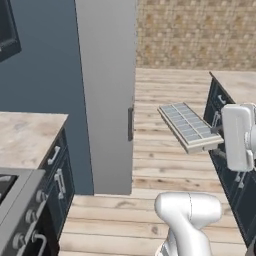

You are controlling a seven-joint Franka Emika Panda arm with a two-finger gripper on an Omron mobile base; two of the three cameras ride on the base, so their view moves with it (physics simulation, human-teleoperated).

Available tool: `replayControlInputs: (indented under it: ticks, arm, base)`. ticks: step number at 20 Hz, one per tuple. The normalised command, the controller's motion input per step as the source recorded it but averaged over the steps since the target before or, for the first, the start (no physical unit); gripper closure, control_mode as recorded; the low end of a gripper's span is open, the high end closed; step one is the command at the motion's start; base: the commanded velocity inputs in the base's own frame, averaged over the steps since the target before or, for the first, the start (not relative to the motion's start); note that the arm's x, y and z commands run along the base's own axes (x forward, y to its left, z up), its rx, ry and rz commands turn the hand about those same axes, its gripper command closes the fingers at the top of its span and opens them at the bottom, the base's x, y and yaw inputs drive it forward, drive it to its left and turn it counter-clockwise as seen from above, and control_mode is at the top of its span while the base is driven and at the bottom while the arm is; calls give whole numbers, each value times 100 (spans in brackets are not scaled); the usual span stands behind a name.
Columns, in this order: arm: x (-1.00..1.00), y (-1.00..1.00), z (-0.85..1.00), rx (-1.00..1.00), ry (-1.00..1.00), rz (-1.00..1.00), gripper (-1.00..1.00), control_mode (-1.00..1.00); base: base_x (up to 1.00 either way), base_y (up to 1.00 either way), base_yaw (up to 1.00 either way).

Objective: The ice cube tray has been filled with water. Take the tray and place it in the freezer to make ice. Close the freezer door after placing the tray.

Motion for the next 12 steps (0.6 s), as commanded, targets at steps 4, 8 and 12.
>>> replayControlInputs:
  ticks: [4, 8, 12]
  arm:
    - [0, 0, 0, 0, 0, 0, 100, 100]
    - [0, 0, 0, 0, 0, 0, 100, 100]
    - [0, 0, 0, 0, 0, 0, 100, 100]
  base:
    - [13, -49, -17]
    - [50, -30, -21]
    - [76, -10, -20]
